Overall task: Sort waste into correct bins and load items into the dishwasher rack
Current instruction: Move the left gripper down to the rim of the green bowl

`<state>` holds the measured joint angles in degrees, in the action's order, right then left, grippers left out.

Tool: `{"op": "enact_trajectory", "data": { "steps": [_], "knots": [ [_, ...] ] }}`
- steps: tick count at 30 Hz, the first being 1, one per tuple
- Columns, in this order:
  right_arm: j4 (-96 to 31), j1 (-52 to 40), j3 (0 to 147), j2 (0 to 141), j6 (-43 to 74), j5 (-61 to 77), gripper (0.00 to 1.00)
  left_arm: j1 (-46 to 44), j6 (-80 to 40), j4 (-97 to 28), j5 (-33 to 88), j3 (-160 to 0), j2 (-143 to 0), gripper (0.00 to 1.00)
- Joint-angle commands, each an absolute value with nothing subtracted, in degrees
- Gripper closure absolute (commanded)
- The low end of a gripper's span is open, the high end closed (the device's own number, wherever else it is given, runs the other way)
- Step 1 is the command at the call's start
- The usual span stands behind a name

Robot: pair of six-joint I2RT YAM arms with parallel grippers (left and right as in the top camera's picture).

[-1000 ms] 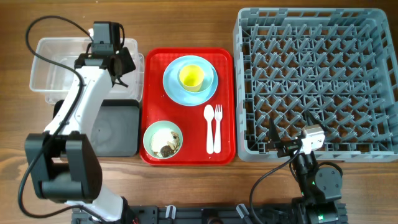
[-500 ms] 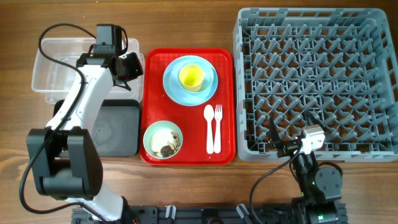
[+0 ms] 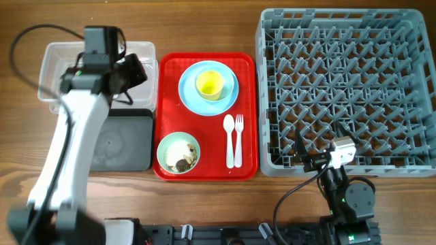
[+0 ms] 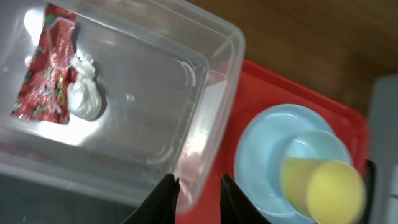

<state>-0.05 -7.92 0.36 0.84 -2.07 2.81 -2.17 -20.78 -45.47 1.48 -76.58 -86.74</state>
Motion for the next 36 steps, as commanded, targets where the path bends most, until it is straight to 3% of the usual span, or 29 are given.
{"op": "enact_trajectory", "data": {
  "steps": [1, 16, 19, 33, 36],
  "knots": [
    [0.1, -7.68, 0.3, 0.64, -2.63, 3.46, 0.0, -4.23, -26.2, -50.37, 5.85, -78.13, -78.74, 0.8],
    [0.1, -7.68, 0.3, 0.64, -2.66, 3.46, 0.0, -26.83, -26.22, -67.13, 6.59, -76.99, -80.29, 0.86],
    [0.1, -7.68, 0.3, 0.64, -2.66, 3.46, 0.0, -30.37, -26.22, -67.11, 6.66, -75.99, -80.42, 0.96],
    [0.1, -7.68, 0.3, 0.64, -2.66, 3.46, 0.0, -34.81, -30.22, -68.14, 1.41, -72.84, -80.42, 0.94],
    [0.1, -7.68, 0.3, 0.64, -2.63, 3.46, 0.0, -35.29, -32.05, -65.3, 1.45, -67.81, -80.42, 0.81]
  ]
}}
